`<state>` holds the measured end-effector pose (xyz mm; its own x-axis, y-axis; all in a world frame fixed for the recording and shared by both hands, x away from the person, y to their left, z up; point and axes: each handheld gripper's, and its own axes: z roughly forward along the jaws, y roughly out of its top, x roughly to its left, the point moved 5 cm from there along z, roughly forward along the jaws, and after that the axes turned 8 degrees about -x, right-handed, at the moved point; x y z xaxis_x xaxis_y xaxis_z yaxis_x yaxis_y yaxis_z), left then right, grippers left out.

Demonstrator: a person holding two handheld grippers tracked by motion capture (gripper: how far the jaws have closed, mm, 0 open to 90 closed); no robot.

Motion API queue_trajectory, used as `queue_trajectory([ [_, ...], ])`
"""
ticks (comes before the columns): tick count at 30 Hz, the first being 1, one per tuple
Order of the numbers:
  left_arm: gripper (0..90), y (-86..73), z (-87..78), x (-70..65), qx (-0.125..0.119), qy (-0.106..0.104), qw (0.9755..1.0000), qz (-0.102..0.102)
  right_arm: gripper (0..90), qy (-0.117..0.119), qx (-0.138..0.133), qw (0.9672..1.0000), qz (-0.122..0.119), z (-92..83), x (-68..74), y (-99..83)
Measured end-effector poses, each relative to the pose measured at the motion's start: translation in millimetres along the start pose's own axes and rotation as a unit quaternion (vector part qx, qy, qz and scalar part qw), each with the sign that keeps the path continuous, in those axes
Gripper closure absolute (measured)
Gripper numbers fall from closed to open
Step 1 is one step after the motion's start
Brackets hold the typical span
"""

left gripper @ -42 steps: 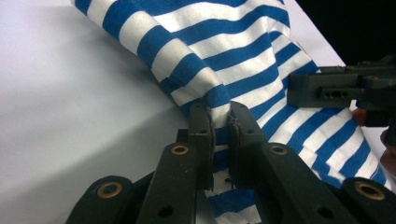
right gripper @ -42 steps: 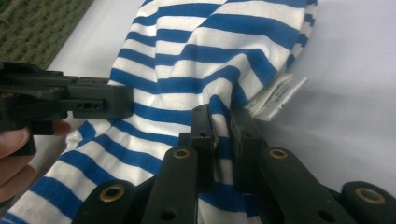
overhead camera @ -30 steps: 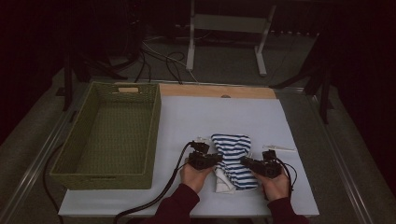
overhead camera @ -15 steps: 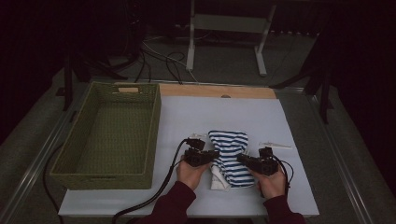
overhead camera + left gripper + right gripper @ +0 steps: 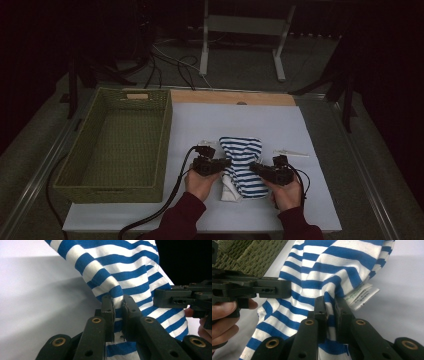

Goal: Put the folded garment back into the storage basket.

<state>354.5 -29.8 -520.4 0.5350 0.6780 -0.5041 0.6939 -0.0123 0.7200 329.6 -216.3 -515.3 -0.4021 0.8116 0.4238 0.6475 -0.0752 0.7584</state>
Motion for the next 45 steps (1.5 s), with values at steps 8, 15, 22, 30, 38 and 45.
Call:
queue_trajectory([
  [8,82.1,3.6,-5.8,4.2,-0.004,0.001,1.0,-0.004,82.1,0.007,-0.003,1.0,-0.001,4.3,6.2,4.2],
  [15,82.1,5.8,-9.1,5.6,-0.006,-0.002,1.0,-0.007,82.1,0.01,-0.003,0.9999,-0.002,6.5,9.8,6.0],
  [22,82.1,8.0,-11.7,7.0,-0.006,-0.007,0.9999,-0.01,82.1,0.016,-0.004,0.9999,-0.005,7.4,13.4,8.7],
  [30,82.1,10.0,-14.6,8.4,-0.008,-0.011,0.9998,-0.014,82.1,0.021,-0.005,0.9998,-0.004,8.4,15.9,10.2],
  [38,82.1,12.7,-17.5,8.9,-0.009,-0.013,0.9997,-0.017,82.1,0.025,-0.006,0.9997,-0.003,8.5,19.6,12.6],
  [45,82.1,15.3,-20.4,9.3,-0.009,-0.016,0.9997,-0.017,82.1,0.03,-0.007,0.9995,-0.004,8.8,22.3,15.0],
])
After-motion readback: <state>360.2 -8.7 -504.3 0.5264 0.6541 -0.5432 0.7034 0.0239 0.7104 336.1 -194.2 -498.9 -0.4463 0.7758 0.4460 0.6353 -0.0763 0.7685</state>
